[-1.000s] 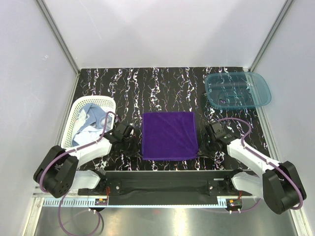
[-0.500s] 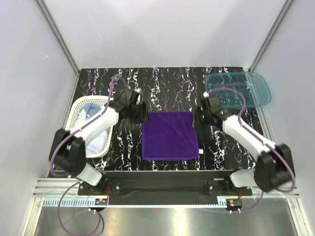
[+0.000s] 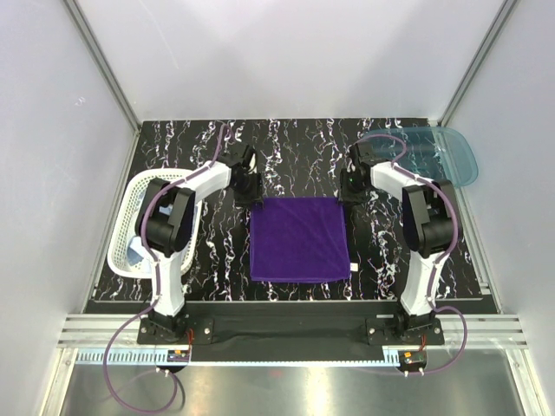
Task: Fold and stack the towels
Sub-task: Fold the towel
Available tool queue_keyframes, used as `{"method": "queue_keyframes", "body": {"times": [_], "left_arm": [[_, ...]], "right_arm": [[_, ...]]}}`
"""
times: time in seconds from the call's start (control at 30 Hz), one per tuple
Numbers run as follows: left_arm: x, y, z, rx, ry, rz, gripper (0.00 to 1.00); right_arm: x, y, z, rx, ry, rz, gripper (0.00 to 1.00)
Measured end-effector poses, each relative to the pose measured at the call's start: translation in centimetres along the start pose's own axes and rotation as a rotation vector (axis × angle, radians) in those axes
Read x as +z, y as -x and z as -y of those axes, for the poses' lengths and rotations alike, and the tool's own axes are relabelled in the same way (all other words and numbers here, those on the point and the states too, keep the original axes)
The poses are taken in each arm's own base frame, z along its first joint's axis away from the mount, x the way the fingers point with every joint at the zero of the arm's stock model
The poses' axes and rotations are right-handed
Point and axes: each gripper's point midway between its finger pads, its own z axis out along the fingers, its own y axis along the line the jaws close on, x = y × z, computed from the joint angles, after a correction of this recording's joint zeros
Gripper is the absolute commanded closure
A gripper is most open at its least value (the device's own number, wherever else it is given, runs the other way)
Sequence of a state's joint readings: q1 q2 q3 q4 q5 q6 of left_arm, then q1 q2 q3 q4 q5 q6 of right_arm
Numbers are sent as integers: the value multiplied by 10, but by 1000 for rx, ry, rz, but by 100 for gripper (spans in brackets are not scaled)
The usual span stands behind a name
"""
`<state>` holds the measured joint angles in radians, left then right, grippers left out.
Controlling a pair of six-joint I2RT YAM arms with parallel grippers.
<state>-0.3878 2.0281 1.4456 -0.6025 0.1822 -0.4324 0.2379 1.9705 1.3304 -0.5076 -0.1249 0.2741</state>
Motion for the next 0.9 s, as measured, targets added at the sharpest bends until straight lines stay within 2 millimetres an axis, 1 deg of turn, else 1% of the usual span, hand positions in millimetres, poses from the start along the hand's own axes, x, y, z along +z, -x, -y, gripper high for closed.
{"method": "queue_keyframes", "body": {"times": [0.07,0.13,0.2,0.23,0.3,0.4,0.5,0.6,0.73,0.9], "left_arm": [[-2,14,-1,17,17,27,54],[-5,24,-4,39,40,51,49],[-7,27,-7,66,53,62,47],[-8,29,-11,85,59,66,44],[-8,30,-14,113,59,66,44],[-12,34,-16,153,39,63,44],[-19,47,-13,186,-12,72,45],[-20,58,-9,225,-61,84,45],[-12,55,-10,271,-94,56,46],[1,46,-12,310,-113,8,46]], "right_arm": [[3,14,0,-22,1,24,62],[5,22,2,-51,5,35,59],[5,20,3,-95,19,26,54],[4,20,3,-111,27,24,52],[3,18,4,-154,45,9,50],[-1,16,3,-213,79,-15,50],[-2,20,2,-259,125,-26,51],[1,23,0,-302,193,-55,52],[6,23,-2,-331,285,-104,52],[7,26,-3,-378,333,-121,52]]}}
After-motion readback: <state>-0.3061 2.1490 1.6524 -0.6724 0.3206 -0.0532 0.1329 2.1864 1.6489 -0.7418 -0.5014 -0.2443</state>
